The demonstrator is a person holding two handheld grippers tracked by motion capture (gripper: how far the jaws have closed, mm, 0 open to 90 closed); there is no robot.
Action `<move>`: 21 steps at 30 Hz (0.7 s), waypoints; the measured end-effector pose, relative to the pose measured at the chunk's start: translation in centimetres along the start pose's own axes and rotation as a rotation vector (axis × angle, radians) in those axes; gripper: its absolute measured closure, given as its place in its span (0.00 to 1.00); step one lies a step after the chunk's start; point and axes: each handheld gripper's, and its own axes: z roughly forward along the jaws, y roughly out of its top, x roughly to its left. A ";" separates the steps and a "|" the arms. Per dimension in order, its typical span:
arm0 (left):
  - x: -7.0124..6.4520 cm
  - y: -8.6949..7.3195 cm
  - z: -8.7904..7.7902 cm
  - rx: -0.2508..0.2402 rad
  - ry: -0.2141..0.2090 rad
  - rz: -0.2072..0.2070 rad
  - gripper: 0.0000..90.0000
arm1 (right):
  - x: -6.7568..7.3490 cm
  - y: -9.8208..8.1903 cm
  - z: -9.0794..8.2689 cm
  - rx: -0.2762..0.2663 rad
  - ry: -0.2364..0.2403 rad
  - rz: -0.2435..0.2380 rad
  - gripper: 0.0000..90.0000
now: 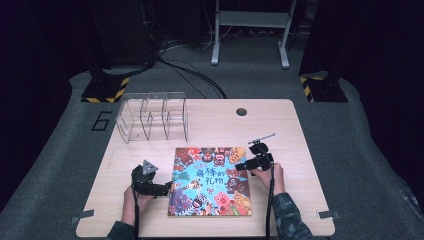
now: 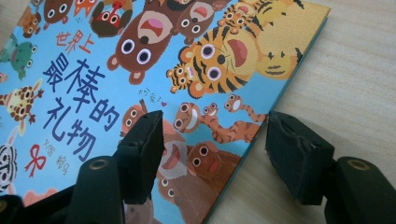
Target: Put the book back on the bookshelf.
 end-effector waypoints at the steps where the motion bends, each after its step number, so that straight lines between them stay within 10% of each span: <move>1: 0.0 0.0 0.0 0.000 0.000 0.000 0.00 | -0.1 0.0 0.0 -0.008 0.003 0.001 0.41; 15: -0.1 0.0 0.1 -0.014 0.009 -0.002 0.00 | 0.5 -0.3 -0.9 -0.025 0.053 -0.018 0.50; 16: 0.0 0.0 0.0 0.000 0.000 0.001 0.00 | 0.8 -0.3 -0.9 -0.028 0.138 0.007 0.49; 18: 0.0 0.0 0.0 0.000 0.001 0.003 0.00 | 1.7 0.0 -0.3 -0.004 0.041 -0.043 0.47; 21: 0.0 0.0 0.0 -0.001 0.002 0.003 0.00 | 1.6 0.5 -0.2 -0.003 0.024 -0.045 0.46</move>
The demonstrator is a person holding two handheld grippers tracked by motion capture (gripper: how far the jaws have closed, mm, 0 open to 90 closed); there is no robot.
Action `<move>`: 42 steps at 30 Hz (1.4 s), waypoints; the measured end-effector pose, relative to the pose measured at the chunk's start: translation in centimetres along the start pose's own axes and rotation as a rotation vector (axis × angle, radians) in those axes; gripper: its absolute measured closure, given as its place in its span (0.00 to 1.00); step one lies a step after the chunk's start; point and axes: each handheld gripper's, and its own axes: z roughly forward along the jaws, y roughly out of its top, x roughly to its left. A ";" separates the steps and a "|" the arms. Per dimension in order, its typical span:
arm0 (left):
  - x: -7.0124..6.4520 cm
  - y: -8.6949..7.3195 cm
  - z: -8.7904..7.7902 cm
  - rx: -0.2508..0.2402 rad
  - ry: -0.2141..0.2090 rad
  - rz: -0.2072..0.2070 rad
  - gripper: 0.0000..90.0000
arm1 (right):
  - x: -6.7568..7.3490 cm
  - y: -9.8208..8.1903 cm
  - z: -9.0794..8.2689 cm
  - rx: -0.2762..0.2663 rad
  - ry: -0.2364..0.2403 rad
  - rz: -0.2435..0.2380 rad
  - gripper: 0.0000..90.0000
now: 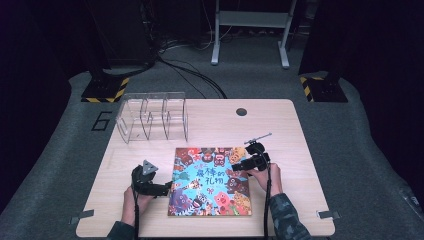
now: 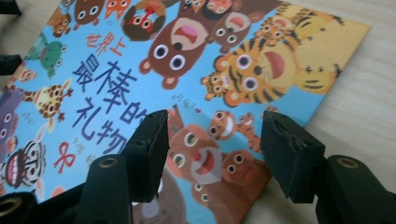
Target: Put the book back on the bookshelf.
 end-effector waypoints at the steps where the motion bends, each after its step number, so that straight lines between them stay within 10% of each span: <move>1: 0.0 0.0 0.0 0.000 0.000 0.000 0.00 | -0.1 0.0 -0.1 -0.002 -0.014 0.005 0.46; 7: 0.0 0.0 0.0 0.000 0.000 -0.001 0.00 | -0.5 0.0 -0.1 0.032 -0.086 0.008 0.43; 42: 0.0 0.0 0.1 -0.007 0.004 -0.003 0.00 | -0.5 -0.4 -0.6 0.010 -0.027 0.036 0.44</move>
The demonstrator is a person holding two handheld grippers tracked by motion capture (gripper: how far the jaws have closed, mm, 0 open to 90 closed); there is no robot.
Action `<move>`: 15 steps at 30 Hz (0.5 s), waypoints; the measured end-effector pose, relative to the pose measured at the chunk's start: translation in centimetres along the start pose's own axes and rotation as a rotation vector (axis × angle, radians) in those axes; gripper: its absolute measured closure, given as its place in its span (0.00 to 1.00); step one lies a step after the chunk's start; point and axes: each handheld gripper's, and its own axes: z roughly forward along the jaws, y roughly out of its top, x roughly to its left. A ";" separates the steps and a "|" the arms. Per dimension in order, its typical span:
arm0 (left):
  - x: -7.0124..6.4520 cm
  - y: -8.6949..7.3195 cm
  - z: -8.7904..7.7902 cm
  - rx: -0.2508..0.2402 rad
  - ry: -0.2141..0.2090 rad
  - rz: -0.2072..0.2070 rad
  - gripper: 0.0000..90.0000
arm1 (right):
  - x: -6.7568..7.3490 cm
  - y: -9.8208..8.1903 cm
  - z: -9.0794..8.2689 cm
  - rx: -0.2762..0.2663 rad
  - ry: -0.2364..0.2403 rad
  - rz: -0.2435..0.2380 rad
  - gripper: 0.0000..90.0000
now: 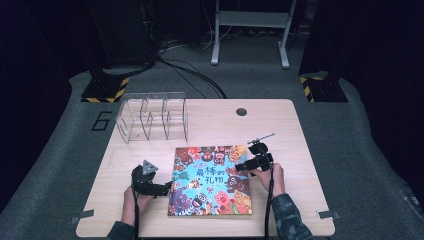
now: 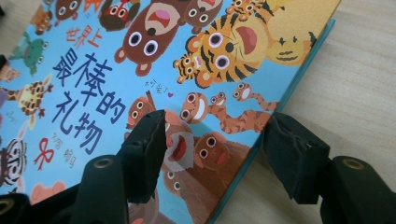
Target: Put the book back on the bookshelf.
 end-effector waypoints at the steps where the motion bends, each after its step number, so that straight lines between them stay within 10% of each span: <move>1: 0.0 0.0 0.0 0.005 -0.005 0.001 0.00 | -0.1 0.0 -0.2 -0.006 0.009 0.001 0.44; 15: 0.0 0.0 0.0 -0.001 0.001 0.002 0.00 | 0.2 0.2 -0.7 -0.015 0.030 0.002 0.46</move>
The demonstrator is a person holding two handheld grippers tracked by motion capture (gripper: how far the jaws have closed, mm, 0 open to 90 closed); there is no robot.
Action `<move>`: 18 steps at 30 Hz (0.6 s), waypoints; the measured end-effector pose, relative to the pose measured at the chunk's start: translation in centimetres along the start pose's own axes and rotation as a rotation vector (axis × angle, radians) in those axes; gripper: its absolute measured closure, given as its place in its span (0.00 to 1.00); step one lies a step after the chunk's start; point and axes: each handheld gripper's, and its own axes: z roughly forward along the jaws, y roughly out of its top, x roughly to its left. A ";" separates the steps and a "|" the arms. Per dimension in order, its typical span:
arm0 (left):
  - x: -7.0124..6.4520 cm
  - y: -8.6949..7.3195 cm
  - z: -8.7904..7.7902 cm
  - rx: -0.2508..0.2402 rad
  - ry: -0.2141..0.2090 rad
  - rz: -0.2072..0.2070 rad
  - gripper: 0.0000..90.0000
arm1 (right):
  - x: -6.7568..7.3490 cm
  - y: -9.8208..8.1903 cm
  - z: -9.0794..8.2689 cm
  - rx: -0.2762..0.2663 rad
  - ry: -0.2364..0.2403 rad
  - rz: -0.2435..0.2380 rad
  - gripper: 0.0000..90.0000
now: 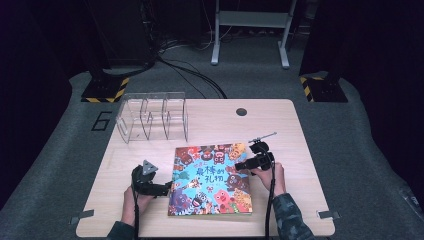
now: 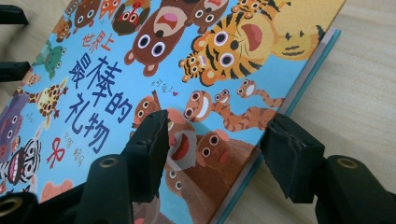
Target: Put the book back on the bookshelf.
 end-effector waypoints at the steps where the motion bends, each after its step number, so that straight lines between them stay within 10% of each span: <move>1: 0.0 0.0 0.0 0.004 -0.004 0.001 0.00 | 0.0 0.0 0.0 -0.014 0.007 -0.008 0.46; 18: 0.2 0.1 0.0 -0.027 -0.052 -0.038 0.00 | 0.6 0.7 -1.8 -0.067 0.016 -0.024 0.56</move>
